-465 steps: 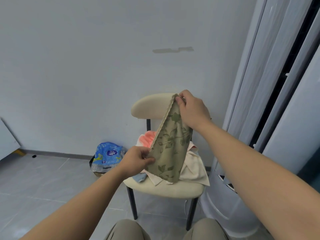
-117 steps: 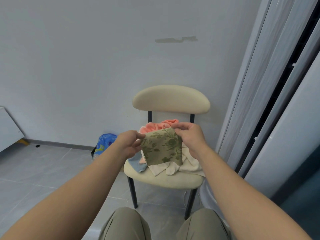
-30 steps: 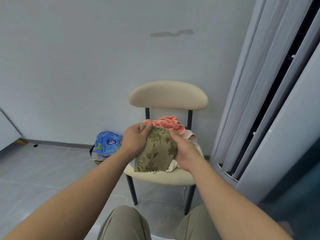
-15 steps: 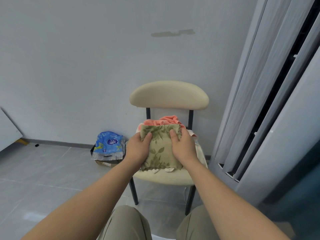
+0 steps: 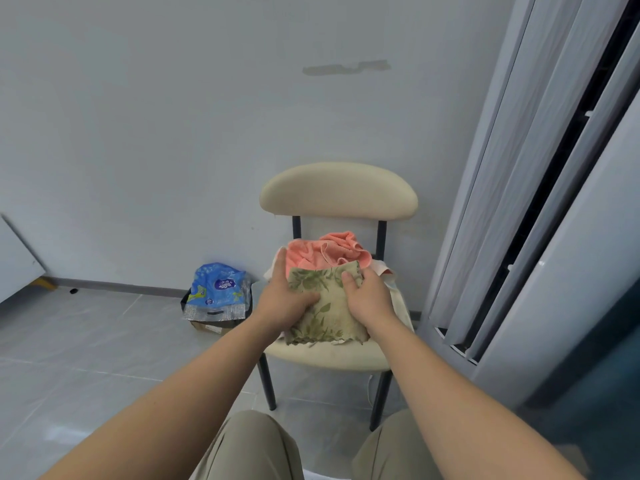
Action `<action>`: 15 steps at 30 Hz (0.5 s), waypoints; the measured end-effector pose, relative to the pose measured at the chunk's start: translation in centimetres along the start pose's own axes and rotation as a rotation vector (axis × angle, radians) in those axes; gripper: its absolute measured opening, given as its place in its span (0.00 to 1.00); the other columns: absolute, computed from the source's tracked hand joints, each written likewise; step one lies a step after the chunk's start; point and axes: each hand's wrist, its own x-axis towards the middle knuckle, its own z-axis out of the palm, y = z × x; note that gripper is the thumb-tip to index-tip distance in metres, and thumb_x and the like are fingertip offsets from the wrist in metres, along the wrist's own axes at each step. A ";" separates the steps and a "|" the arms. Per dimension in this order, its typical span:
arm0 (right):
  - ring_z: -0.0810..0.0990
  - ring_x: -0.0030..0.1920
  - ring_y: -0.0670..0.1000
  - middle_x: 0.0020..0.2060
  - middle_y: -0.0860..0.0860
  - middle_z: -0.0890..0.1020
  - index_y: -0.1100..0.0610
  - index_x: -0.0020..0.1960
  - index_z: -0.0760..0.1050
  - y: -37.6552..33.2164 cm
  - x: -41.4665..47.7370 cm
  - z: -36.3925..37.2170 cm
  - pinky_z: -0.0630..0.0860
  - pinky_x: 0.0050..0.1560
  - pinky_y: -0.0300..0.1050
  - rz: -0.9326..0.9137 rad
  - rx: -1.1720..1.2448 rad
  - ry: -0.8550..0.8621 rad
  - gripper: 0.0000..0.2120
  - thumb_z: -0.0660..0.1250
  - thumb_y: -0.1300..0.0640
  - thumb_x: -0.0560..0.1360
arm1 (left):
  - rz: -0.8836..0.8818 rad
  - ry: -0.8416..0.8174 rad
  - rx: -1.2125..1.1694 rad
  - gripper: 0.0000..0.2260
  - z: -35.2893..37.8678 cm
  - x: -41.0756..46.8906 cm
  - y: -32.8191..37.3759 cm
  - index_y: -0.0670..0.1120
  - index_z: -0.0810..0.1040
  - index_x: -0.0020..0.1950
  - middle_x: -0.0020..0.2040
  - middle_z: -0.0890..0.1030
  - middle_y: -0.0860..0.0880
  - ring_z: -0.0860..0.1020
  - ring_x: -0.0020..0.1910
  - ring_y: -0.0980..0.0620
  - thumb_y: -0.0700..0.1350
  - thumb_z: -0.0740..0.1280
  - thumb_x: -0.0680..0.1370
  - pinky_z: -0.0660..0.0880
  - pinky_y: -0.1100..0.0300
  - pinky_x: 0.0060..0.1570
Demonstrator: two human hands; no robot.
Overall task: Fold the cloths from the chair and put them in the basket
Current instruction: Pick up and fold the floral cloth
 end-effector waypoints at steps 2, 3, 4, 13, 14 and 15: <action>0.78 0.63 0.56 0.62 0.54 0.80 0.56 0.68 0.72 0.2 0.1 -0.1 0.70 0.54 0.45 0.008 -0.013 -0.002 0.18 0.61 0.47 0.84 | 0.077 -0.124 0.080 0.38 -0.1 -0.1 -0.1 0.64 0.63 0.78 0.58 0.79 0.54 0.79 0.47 0.59 0.39 0.74 0.74 0.76 0.72 0.38; 0.78 0.63 0.56 0.62 0.53 0.80 0.56 0.69 0.72 0.2 0.0 -0.1 0.71 0.54 0.45 0.005 -0.013 0.002 0.18 0.61 0.47 0.84 | 0.095 -0.162 0.103 0.33 -0.2 -0.1 -0.1 0.62 0.71 0.74 0.60 0.79 0.54 0.78 0.48 0.61 0.39 0.74 0.74 0.75 0.74 0.39; 0.77 0.63 0.56 0.62 0.53 0.80 0.55 0.69 0.72 0.1 -0.2 -0.2 0.71 0.55 0.45 -0.003 -0.005 0.006 0.18 0.61 0.48 0.84 | 0.106 -0.181 0.127 0.27 -0.2 -0.2 0.0 0.58 0.78 0.70 0.61 0.78 0.53 0.78 0.49 0.61 0.39 0.75 0.74 0.75 0.75 0.42; 0.81 0.58 0.49 0.56 0.45 0.83 0.49 0.64 0.76 -0.7 -0.9 -0.7 0.78 0.58 0.48 -0.089 0.019 -0.078 0.15 0.69 0.46 0.79 | 0.206 -0.145 0.506 0.48 0.3 0.0 0.0 0.49 0.59 0.83 0.72 0.62 0.51 0.69 0.69 0.51 0.50 0.79 0.67 0.68 0.64 0.63; 0.82 0.57 0.46 0.55 0.43 0.84 0.47 0.63 0.76 -0.7 -1.0 -0.7 0.79 0.59 0.50 -0.094 0.093 -0.119 0.16 0.73 0.48 0.77 | 0.215 -0.123 0.502 0.49 0.4 0.0 0.1 0.48 0.57 0.83 0.73 0.61 0.50 0.69 0.69 0.50 0.48 0.79 0.67 0.67 0.65 0.62; 0.82 0.56 0.44 0.55 0.42 0.84 0.45 0.62 0.76 -0.6 -1.1 -0.6 0.80 0.60 0.49 -0.098 0.155 -0.154 0.18 0.76 0.52 0.74 | 0.228 -0.111 0.500 0.49 0.4 -0.1 0.2 0.48 0.56 0.83 0.74 0.61 0.50 0.69 0.69 0.50 0.47 0.78 0.68 0.67 0.65 0.63</action>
